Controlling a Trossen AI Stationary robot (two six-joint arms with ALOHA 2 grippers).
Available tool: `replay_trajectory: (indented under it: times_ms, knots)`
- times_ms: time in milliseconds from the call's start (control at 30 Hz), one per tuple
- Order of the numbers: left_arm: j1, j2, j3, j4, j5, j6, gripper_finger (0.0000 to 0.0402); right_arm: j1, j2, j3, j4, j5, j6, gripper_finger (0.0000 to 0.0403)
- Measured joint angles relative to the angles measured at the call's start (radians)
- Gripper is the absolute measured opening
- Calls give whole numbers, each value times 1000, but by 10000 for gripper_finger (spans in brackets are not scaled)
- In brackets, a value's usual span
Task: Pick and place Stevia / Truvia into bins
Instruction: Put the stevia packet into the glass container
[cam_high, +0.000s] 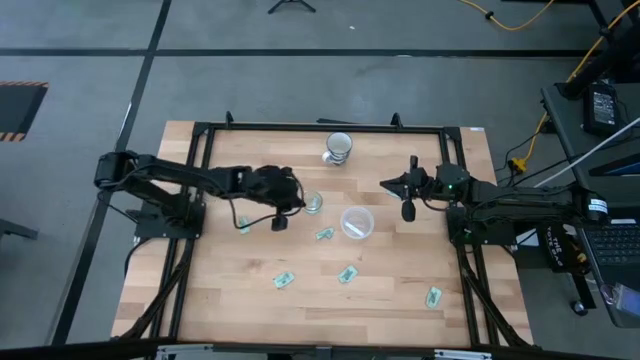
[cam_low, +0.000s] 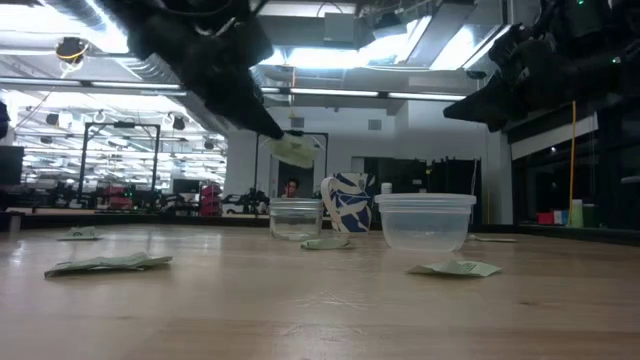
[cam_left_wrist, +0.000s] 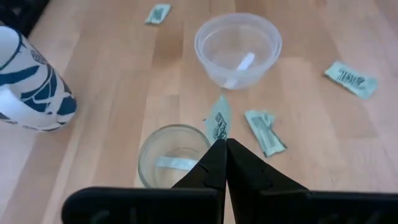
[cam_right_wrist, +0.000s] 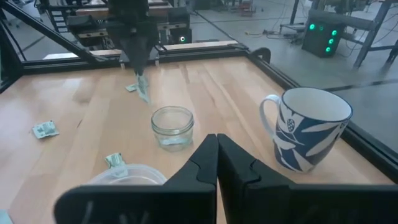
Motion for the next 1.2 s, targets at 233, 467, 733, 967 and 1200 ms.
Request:
replay_trajectory:
  times_ms: [233, 467, 733, 967, 1200]
  knots:
    - [0, 77, 157, -212, -55, -7, 2, 0, 0, 0, 0, 0, -1, 5]
    - [12, 138, 179, -237, -57, -7, 2, 0, 0, 0, 0, 0, -1, 5]
    - [35, 195, 179, -239, -88, -6, 2, 0, 0, 0, 1, 0, -2, 5]
    - [37, 225, 179, -234, -80, 2, 2, 0, 0, 0, 1, -1, -3, 5]
    - [38, 275, 179, -208, -80, 12, 2, 0, 0, 0, 1, -1, -2, 5]
